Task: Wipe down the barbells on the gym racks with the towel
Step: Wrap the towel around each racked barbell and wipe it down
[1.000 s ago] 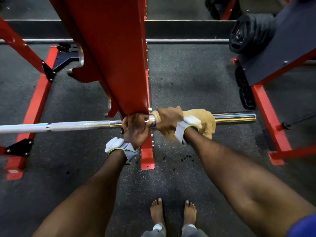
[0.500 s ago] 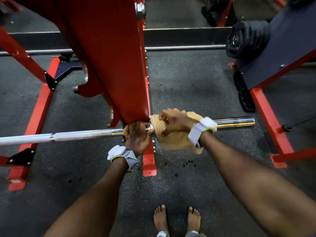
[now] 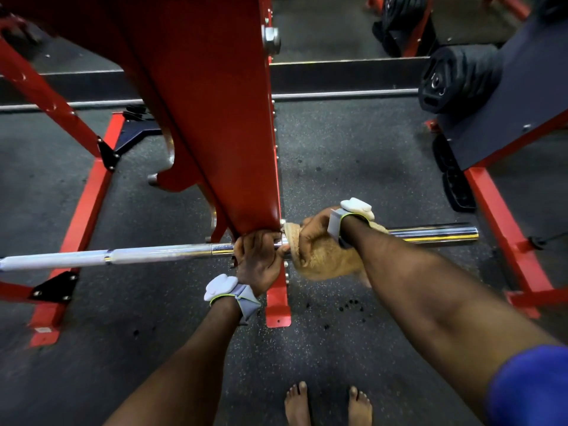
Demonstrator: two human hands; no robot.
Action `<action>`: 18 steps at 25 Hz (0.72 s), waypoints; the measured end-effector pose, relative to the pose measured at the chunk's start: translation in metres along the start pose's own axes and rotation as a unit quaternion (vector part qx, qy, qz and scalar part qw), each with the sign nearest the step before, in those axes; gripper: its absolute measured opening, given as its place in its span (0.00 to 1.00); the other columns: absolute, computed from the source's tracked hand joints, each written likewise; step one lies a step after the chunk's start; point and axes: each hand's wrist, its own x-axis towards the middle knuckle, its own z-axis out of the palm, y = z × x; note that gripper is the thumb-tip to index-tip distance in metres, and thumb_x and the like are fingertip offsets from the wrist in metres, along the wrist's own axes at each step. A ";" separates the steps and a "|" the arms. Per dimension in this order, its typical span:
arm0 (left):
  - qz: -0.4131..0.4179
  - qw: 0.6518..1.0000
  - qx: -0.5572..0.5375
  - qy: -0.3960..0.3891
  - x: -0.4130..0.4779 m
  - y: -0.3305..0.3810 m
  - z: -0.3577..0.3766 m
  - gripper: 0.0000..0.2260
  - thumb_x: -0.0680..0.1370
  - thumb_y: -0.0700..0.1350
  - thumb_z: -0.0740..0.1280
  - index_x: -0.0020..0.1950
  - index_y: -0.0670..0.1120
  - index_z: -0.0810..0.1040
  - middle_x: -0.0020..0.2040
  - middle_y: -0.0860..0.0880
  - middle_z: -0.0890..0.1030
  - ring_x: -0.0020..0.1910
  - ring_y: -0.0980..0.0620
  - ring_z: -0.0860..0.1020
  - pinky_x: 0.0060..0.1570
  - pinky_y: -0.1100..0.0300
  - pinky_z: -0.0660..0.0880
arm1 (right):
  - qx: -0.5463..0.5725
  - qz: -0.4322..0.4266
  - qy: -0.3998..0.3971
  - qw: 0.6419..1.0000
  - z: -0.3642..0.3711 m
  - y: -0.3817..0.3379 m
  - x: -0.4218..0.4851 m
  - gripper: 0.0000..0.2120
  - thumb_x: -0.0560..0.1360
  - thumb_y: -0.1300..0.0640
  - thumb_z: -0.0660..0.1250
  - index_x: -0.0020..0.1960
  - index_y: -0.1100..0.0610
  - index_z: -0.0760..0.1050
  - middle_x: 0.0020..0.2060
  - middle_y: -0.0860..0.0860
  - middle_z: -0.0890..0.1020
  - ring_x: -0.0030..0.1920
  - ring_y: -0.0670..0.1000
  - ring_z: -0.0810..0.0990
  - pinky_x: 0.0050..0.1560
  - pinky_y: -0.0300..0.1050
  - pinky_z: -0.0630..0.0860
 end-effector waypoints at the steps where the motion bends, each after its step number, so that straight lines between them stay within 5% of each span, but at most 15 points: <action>1: -0.001 1.000 -0.005 -0.009 -0.001 0.000 0.000 0.18 0.78 0.58 0.56 0.55 0.48 0.77 0.54 0.51 0.78 0.58 0.47 0.69 0.61 0.49 0.61 | -0.004 -0.020 0.047 0.999 0.002 0.003 0.002 0.18 0.62 0.56 0.82 0.50 0.59 0.85 0.42 0.54 0.86 0.52 0.57 0.84 0.51 0.46 0.80; 4: -0.010 0.999 -0.003 -0.036 -0.001 0.002 -0.004 0.19 0.78 0.59 0.56 0.58 0.49 0.77 0.56 0.52 0.77 0.60 0.46 0.71 0.62 0.47 0.61 | -0.099 -0.092 0.207 0.969 0.020 0.009 -0.003 0.25 0.56 0.42 0.82 0.47 0.53 0.80 0.36 0.48 0.82 0.43 0.54 0.82 0.42 0.46 0.76; 7: 0.015 0.999 -0.007 -0.037 -0.001 -0.002 -0.005 0.19 0.77 0.60 0.57 0.59 0.50 0.74 0.57 0.51 0.77 0.59 0.45 0.71 0.60 0.48 0.60 | -0.319 -0.149 0.435 0.828 0.050 0.020 -0.007 0.25 0.61 0.33 0.69 0.49 0.49 0.73 0.42 0.47 0.82 0.46 0.55 0.81 0.43 0.48 0.68; 9: 0.023 0.999 -0.011 -0.043 -0.001 -0.003 -0.006 0.17 0.76 0.60 0.57 0.59 0.52 0.69 0.57 0.51 0.77 0.58 0.46 0.70 0.60 0.49 0.59 | -0.351 -0.177 0.482 0.783 0.055 0.032 -0.013 0.28 0.59 0.29 0.67 0.49 0.47 0.69 0.44 0.46 0.81 0.45 0.55 0.79 0.41 0.49 0.63; 14: 0.034 0.999 -0.020 -0.026 -0.001 -0.003 -0.007 0.17 0.77 0.60 0.58 0.60 0.52 0.70 0.57 0.52 0.77 0.58 0.48 0.68 0.60 0.51 0.58 | -0.327 -0.110 0.402 0.848 0.025 0.071 -0.044 0.29 0.57 0.27 0.69 0.47 0.43 0.65 0.45 0.44 0.81 0.46 0.54 0.79 0.41 0.48 0.63; 18: 0.027 0.999 -0.008 -0.025 -0.001 -0.002 -0.005 0.20 0.76 0.60 0.57 0.59 0.48 0.74 0.57 0.49 0.78 0.59 0.46 0.69 0.60 0.48 0.60 | -0.350 -0.121 0.471 0.801 0.055 0.032 -0.017 0.21 0.69 0.38 0.67 0.53 0.50 0.70 0.50 0.49 0.81 0.52 0.56 0.78 0.46 0.51 0.64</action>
